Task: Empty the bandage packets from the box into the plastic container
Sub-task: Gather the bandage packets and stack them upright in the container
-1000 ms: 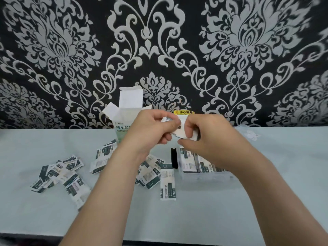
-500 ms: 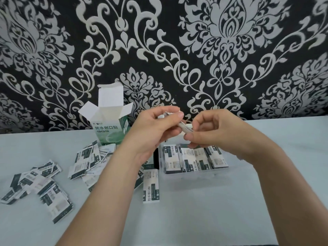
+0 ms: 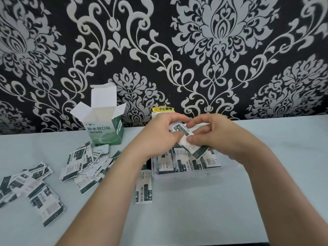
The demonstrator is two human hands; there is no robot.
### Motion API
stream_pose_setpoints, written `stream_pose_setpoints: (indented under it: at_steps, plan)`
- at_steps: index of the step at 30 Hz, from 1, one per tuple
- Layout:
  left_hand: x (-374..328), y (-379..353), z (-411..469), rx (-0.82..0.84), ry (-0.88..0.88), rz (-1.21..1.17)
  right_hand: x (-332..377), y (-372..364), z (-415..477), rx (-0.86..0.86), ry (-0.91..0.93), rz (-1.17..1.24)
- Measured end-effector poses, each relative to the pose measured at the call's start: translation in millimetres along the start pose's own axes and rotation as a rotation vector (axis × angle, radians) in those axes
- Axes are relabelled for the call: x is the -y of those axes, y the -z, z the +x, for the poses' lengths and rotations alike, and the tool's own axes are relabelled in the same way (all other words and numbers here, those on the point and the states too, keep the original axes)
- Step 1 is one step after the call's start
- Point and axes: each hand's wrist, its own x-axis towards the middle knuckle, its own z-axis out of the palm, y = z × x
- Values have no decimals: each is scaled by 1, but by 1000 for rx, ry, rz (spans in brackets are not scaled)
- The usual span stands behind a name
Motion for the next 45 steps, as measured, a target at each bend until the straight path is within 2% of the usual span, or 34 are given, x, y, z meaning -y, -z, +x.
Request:
stream_pose_setpoints:
  at_steps: [3,7,13,15,16,17,19,21,23,28,33,39,45]
  plan:
    - [0,-6,4,-19,-45,149,-1,-4,5,-20,-30,-41]
    - [4,-5,5,-78,-74,207,2,-9,10,-47,-57,-59]
    - [14,7,2,-100,-49,383,1,-22,18,36,-127,-63]
    - [13,6,0,-151,-129,494,-1,-24,20,6,-154,-160]
    - [11,5,-2,-170,-168,539,-2,-23,20,-28,-159,-297]
    - [9,4,-4,-157,-178,564,-2,-22,20,-68,-159,-454]
    - [4,-2,-8,-23,-111,590,1,-17,15,-120,-179,-668]
    - [4,-10,-10,129,-67,653,2,-13,15,-114,-216,-714]
    - [7,-15,-9,180,-70,711,1,-13,17,-90,-237,-688]
    - [7,-15,-6,218,-117,810,-1,-25,22,-16,-272,-593]
    - [9,-16,-4,209,-110,798,3,-32,15,-11,-231,-779]
    - [11,-17,-3,192,-112,824,8,-32,13,-30,-264,-737]
    - [10,-18,-4,187,-116,842,7,-35,9,-58,-234,-887]
